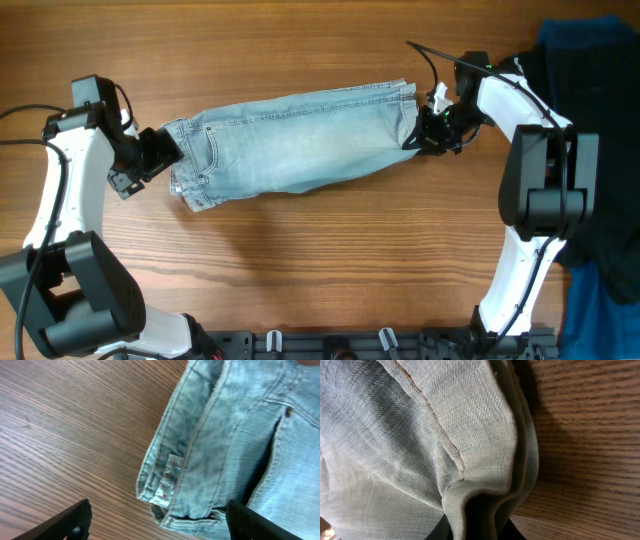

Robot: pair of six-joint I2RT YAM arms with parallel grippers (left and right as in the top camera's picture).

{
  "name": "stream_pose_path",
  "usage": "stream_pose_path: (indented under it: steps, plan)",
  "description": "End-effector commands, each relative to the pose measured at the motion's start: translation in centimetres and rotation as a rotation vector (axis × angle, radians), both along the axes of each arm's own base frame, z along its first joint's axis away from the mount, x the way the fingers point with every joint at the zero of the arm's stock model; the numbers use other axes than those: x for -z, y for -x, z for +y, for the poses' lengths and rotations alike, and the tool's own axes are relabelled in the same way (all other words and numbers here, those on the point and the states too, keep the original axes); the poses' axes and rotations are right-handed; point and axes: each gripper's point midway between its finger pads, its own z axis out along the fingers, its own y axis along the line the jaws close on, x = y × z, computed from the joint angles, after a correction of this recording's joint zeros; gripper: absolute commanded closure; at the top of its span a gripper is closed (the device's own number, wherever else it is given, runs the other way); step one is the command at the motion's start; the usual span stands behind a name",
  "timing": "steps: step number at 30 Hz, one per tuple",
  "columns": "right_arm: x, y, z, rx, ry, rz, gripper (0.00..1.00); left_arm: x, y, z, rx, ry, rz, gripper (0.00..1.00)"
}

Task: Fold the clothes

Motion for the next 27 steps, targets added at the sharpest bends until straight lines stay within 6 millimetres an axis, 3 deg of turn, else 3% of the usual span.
stream_pose_path:
  steps: [1, 3, 6, 9, 11, 13, 17, 19, 24, 25, 27]
  plan:
    - [2.2, 0.8, -1.5, -0.006, 0.120, 0.034, 0.84, 0.2, 0.6, -1.1, -0.032, 0.055, 0.007, 0.13]
    - [1.8, 1.0, -0.8, -0.003, 0.072, 0.045, 0.79, 1.1, 1.4, -1.3, -0.087, 0.069, 0.039, 0.11]
    - [2.1, 0.9, -1.5, 0.008, 0.108, 0.047, 0.59, 3.0, 3.2, -1.5, -0.174, 0.086, 0.104, 0.05]
    - [2.1, 0.9, -1.6, 0.005, 0.117, 0.042, 0.48, 4.8, 3.1, -0.9, -0.215, 0.081, 0.071, 0.04]
    - [2.1, 0.8, -1.6, 0.005, 0.117, 0.039, 0.46, 5.3, 2.0, 0.0, -0.223, 0.069, 0.006, 0.01]
    - [2.1, 0.7, -1.6, -0.009, 0.115, 0.028, 0.44, 5.4, 0.5, -0.3, -0.171, 0.096, -0.072, 0.01]
    - [2.1, 0.7, -1.6, -0.010, 0.114, 0.027, 0.44, 4.5, -2.7, -4.3, 0.038, 0.302, -0.240, 0.02]
    - [2.1, 0.8, -1.6, -0.011, 0.114, 0.030, 0.44, 5.8, -2.8, -4.7, 0.080, 0.296, -0.221, 0.02]
    - [2.1, 0.8, -1.6, -0.014, 0.111, 0.031, 0.44, 11.3, -1.1, -5.6, 0.098, 0.345, -0.074, 0.08]
    - [2.1, 0.9, -1.6, -0.014, 0.111, 0.032, 0.44, 11.8, -0.9, -5.6, 0.098, 0.348, -0.063, 0.11]
    - [2.1, 0.9, -1.6, -0.017, 0.111, 0.031, 0.46, 12.1, -1.4, -6.0, 0.105, 0.367, -0.080, 0.27]
